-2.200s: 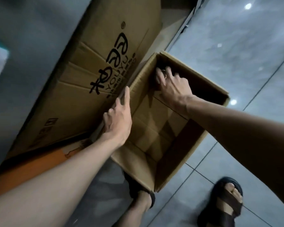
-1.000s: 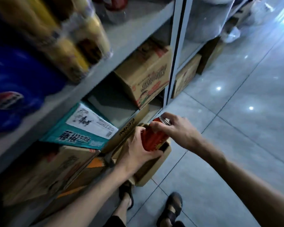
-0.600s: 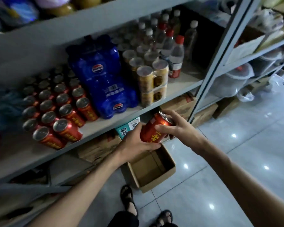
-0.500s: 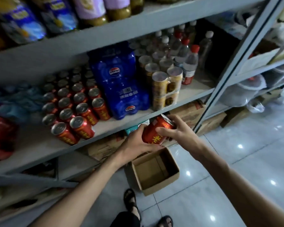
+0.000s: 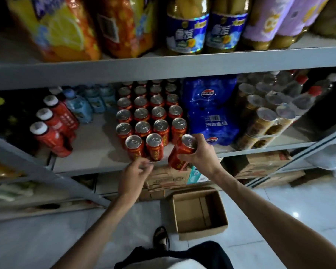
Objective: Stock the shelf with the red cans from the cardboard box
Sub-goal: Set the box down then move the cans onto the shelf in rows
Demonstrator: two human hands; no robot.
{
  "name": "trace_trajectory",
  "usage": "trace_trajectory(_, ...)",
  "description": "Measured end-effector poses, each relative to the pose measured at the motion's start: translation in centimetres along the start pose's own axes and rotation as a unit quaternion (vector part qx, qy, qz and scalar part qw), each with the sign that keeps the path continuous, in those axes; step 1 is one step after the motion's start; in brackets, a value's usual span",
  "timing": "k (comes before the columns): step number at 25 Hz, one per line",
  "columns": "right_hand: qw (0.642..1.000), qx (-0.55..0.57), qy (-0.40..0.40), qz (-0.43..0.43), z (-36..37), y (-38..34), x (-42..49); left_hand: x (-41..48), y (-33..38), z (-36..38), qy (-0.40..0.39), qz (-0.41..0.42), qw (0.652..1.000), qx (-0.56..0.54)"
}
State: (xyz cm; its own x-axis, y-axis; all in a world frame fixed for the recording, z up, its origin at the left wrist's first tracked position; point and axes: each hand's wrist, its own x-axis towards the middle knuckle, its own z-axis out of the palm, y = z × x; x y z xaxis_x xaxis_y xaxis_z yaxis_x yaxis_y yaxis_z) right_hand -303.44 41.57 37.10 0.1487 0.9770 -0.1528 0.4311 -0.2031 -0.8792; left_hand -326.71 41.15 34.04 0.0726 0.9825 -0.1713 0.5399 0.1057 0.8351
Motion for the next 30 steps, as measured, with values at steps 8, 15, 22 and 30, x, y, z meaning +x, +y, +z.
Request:
trace_trajectory(8, 0.982, -0.155, 0.038, -0.099, 3.9, 1.3, 4.3, 6.1, -6.4, -4.5, 0.015, -0.065, 0.941, 0.331)
trace_trajectory(15, 0.982, -0.15, 0.04, -0.102, 6.1, 1.6, 4.6, 7.5, -7.2, -4.1, -0.014, -0.07, 0.893, 0.445)
trace_trajectory(22, 0.982, -0.149, 0.059, -0.104, 6.6, 1.8, 4.7, 8.0, -7.1, -4.4, -0.049, -0.087, 0.909, 0.405)
trace_trajectory(30, 0.978, -0.151, 0.115, -0.092, 7.2, 1.9, 4.5, 8.3, -6.6, -4.0, 0.016, -0.076, 0.972, 0.222)
